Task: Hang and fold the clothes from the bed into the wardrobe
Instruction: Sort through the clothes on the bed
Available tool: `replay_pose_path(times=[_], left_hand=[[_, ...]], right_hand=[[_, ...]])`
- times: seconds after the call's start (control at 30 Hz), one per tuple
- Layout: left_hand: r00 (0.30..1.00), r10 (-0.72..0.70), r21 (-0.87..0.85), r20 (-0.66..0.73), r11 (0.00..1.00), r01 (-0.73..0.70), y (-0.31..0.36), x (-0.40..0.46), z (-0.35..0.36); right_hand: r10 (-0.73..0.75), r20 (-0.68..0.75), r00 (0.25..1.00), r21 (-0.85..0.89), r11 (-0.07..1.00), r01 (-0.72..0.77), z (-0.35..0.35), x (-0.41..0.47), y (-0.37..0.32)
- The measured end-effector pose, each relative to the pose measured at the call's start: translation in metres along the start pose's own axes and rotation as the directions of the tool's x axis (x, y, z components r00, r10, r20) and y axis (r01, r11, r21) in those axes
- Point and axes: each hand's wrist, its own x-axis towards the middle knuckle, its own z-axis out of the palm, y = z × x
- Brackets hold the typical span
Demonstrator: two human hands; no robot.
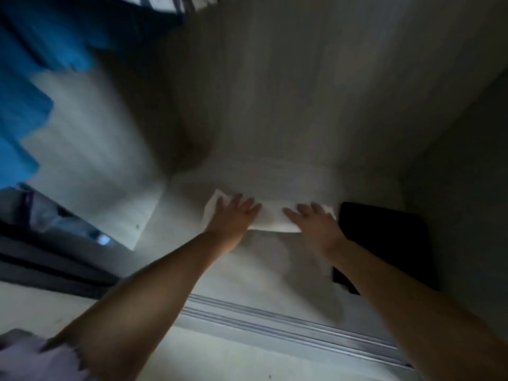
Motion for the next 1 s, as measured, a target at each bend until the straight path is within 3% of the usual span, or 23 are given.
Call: replay_pose_path(times=[0.17, 0.27, 0.43, 0.53, 0.6, 0.67, 0.77, 0.87, 1.0], left_hand=[[0.997, 0.044, -0.044, 0.070, 0.998, -0.040, 0.007, 0.036, 0.100], [0.994, 0.079, -0.055, -0.079, 0.995, -0.083, 0.020, 0.027, 0.145], [0.970, 0.116, -0.261, 0.212, 0.964, -0.058, 0.020, 0.016, 0.150], [0.902, 0.151, -0.338, 0.404, 0.941, -0.006, 0.015, 0.021, 0.116], [0.875, 0.146, -0.354, 0.461, 0.935, 0.030, 0.014, 0.020, 0.079], [0.910, 0.125, -0.381, 0.395, 0.924, 0.038, 0.018, 0.015, 0.030], [0.990, -0.001, -0.534, 0.143, 0.842, 0.078, 0.029, 0.000, -0.059], [0.990, -0.088, -0.587, -0.113, 0.810, 0.005, 0.039, -0.020, -0.152], [0.976, -0.109, -0.592, -0.190, 0.805, -0.026, 0.042, -0.043, -0.267]], right_hand=[[0.048, 0.050, 0.998, -0.020, 0.999, -0.048, 0.097, 0.033, -0.013], [0.069, 0.100, 0.993, -0.040, 0.997, -0.065, 0.149, 0.023, -0.023], [0.023, 0.161, 0.987, 0.061, 0.998, -0.033, 0.161, 0.013, -0.018], [-0.011, 0.348, 0.937, 0.143, 0.989, -0.041, 0.133, 0.019, -0.009], [-0.027, 0.427, 0.904, 0.220, 0.973, -0.075, 0.096, 0.018, -0.006], [-0.013, 0.389, 0.921, 0.261, 0.960, -0.097, 0.050, 0.006, -0.004], [0.088, 0.273, 0.958, 0.220, 0.964, -0.151, -0.028, -0.033, 0.004], [0.154, 0.177, 0.972, 0.219, 0.957, -0.192, -0.111, -0.078, 0.018], [0.262, 0.054, 0.964, 0.281, 0.922, -0.267, -0.223, -0.140, 0.038]])
